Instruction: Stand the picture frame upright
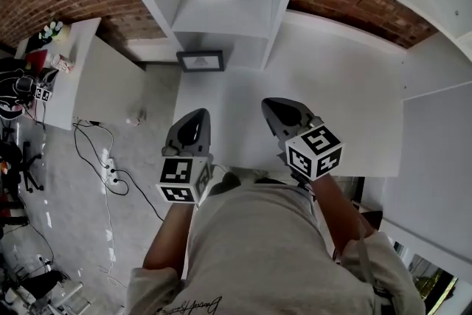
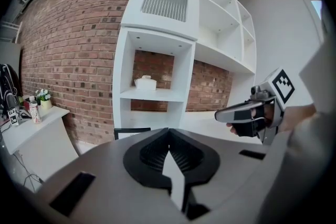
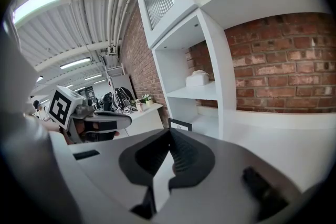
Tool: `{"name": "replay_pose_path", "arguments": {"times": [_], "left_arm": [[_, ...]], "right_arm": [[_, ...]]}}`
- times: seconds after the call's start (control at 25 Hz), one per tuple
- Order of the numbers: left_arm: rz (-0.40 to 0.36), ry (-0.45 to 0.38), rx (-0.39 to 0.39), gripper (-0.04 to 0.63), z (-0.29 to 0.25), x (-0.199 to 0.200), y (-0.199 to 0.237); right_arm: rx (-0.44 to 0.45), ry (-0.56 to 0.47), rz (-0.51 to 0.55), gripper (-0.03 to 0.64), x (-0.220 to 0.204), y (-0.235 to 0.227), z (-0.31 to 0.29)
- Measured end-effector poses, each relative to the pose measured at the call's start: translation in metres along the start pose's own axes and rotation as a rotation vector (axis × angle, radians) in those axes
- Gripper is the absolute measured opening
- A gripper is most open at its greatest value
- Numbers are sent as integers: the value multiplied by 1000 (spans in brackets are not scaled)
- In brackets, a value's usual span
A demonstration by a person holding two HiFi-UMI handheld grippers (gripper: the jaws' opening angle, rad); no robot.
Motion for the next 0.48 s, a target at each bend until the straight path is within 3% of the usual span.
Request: {"name": "replay_pose_path", "arguments": {"times": [0.48], "left_arm": [[13,9,1,15,0,-3,-4]], "right_arm": [[28,-6,-12,28,0,-3,2]]}}
Point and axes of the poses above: the fingertips, and each gripper's own axes: z backward along the fingers, y to its left, x out of its top, the point moved 9 cm from there along z, backward along the fingers, and after that the axes turned 8 degrees about y, right-handed, at the moved point
